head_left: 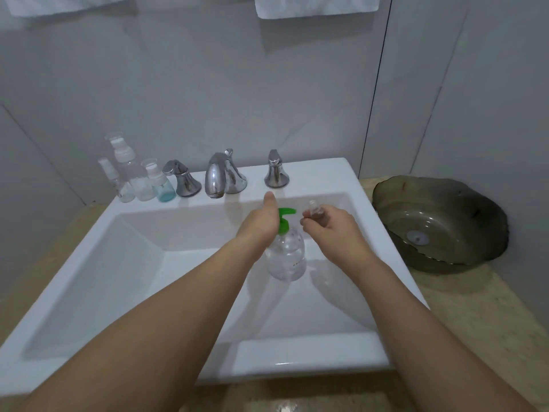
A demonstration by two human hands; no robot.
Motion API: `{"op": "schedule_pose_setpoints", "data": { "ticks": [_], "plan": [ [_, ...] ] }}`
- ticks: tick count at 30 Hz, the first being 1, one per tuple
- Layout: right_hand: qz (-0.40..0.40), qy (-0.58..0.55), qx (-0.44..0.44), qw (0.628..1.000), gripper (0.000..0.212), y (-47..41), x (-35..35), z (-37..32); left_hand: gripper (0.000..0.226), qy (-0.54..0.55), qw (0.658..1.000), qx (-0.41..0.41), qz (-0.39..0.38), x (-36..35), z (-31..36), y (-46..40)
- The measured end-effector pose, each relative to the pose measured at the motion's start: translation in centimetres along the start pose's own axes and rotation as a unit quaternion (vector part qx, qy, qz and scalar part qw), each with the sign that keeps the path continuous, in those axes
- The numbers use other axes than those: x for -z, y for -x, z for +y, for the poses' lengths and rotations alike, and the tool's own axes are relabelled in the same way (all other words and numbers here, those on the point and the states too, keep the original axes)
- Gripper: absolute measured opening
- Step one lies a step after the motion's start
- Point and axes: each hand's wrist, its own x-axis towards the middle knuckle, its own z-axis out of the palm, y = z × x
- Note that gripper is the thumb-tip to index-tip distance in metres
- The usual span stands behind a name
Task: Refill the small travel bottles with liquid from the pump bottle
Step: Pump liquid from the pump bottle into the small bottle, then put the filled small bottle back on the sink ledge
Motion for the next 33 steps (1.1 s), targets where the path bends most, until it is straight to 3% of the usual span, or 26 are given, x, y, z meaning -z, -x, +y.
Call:
{"op": "schedule_pose_setpoints", "data": {
  "ticks": [5,9,13,22,28,33],
  "plan": [
    [-0.001,-0.059,-0.001,0.998,0.003,2.2,-1.0,-0.8,0.078,-0.051,0.999,-0.001,-0.007,2.8,-1.7,1.7],
    [-0.042,-0.074,-0.005,0.996,0.008,3.3,-2.3,-1.5,0.065,-0.147,0.989,-0.021,0.017,6.4,-2.7,2.9],
    [-0.09,-0.071,-0.012,0.993,0.012,3.7,-5.1,-2.5,0.041,-0.174,0.983,-0.044,0.035,10.4,-4.2,2.2],
    [-0.143,-0.134,-0.045,0.98,0.005,1.4,-11.7,-4.8,0.023,-0.242,0.952,-0.108,0.155,15.4,-5.5,0.4],
    [-0.152,-0.111,-0.046,0.981,0.01,-0.2,-13.5,-4.3,0.038,-0.197,0.938,-0.243,0.149,15.3,-4.9,-2.4],
    [-0.145,-0.106,-0.045,0.983,0.014,-0.7,-13.3,-3.0,0.045,-0.225,0.926,-0.288,0.09,14.1,-5.1,-4.5]
  ]
}}
